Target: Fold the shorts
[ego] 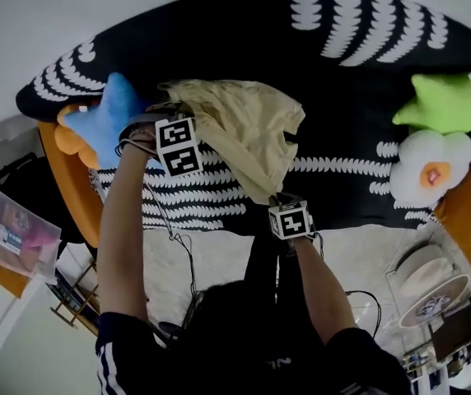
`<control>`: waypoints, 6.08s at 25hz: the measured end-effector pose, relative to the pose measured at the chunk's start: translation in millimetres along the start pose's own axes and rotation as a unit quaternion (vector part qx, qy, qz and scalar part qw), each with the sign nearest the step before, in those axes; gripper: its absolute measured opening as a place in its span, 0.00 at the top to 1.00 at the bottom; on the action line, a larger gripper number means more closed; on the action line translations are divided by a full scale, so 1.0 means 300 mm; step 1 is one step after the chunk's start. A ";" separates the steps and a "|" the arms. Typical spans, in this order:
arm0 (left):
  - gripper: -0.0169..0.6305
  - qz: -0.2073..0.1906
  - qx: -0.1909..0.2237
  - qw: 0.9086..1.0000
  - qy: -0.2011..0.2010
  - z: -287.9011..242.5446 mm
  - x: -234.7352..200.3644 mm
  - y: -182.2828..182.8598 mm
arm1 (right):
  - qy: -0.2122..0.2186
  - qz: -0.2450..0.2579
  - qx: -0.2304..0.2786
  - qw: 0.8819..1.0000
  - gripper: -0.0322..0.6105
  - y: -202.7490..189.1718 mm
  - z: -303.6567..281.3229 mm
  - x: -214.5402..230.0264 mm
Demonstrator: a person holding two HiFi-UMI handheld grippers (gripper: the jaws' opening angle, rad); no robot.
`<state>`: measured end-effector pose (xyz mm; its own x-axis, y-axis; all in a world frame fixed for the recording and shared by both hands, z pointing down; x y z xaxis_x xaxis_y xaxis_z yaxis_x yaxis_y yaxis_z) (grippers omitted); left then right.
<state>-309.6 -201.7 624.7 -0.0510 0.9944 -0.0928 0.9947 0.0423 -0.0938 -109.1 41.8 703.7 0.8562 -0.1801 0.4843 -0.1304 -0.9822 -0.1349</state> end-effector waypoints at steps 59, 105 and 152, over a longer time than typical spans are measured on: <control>0.91 0.205 0.399 0.888 0.099 1.278 0.505 0.516 | -0.121 0.496 0.263 0.819 0.91 0.509 2.010 0.064; 0.88 0.798 0.269 0.520 0.142 -0.256 0.772 0.187 | -0.060 0.532 -0.036 0.844 0.91 0.843 0.329 0.329; 0.42 0.572 0.339 0.746 0.015 -0.292 0.471 0.804 | 0.091 -0.405 0.347 0.841 0.87 -0.149 0.331 0.895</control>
<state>-69.2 -42.4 675.8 0.8097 0.3435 -0.4758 0.1100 -0.8853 -0.4519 176.4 42.6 754.0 0.4253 0.4657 0.7760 0.8356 -0.5315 -0.1391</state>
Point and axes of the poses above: the fingertips, and each gripper's own axes: z backward along the fingers, x to its right, y out of its top, the point moved 7 cm from there along z, backward along the fingers, and after that the axes turned 9 degrees about x, right-handed, at the moved point
